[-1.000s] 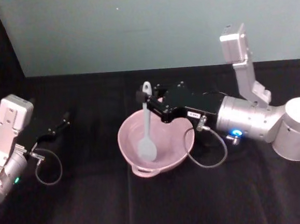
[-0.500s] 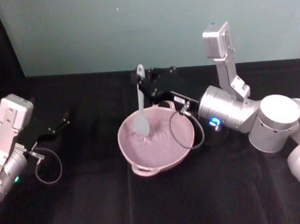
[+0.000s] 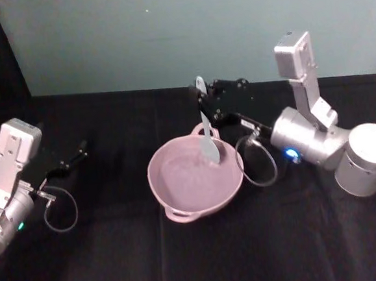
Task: Use the one hand to pick up the spoon and stir the clear water in the bowl.
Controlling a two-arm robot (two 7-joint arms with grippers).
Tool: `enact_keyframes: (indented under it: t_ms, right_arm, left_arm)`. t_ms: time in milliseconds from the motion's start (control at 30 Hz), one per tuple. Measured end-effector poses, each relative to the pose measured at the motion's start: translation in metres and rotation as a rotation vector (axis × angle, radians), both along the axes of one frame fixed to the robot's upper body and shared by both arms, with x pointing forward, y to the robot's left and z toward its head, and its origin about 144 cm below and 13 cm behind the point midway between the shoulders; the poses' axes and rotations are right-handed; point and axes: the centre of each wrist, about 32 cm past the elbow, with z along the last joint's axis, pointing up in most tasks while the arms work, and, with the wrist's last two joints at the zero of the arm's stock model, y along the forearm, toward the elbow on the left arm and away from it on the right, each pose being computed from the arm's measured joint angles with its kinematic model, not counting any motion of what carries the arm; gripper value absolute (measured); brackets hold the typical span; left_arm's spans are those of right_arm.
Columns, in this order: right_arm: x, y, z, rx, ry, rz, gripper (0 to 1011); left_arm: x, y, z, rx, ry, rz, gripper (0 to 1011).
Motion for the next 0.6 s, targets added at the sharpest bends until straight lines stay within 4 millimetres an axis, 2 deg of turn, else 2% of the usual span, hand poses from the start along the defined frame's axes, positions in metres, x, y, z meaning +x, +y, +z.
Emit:
enact_keyframes:
  t_ms: [333,600]
  right_arm:
    - [-0.031,-0.016,0.01,0.042,0.056,0.095,134]
    - [-0.041,-0.003,0.006,0.1,0.13,0.188,134]
  left_arm:
    - [0.0,0.0,0.0,0.0,0.0,0.0,1011]
    - [0.0,0.0,0.0,0.0,0.0,0.0,1011]
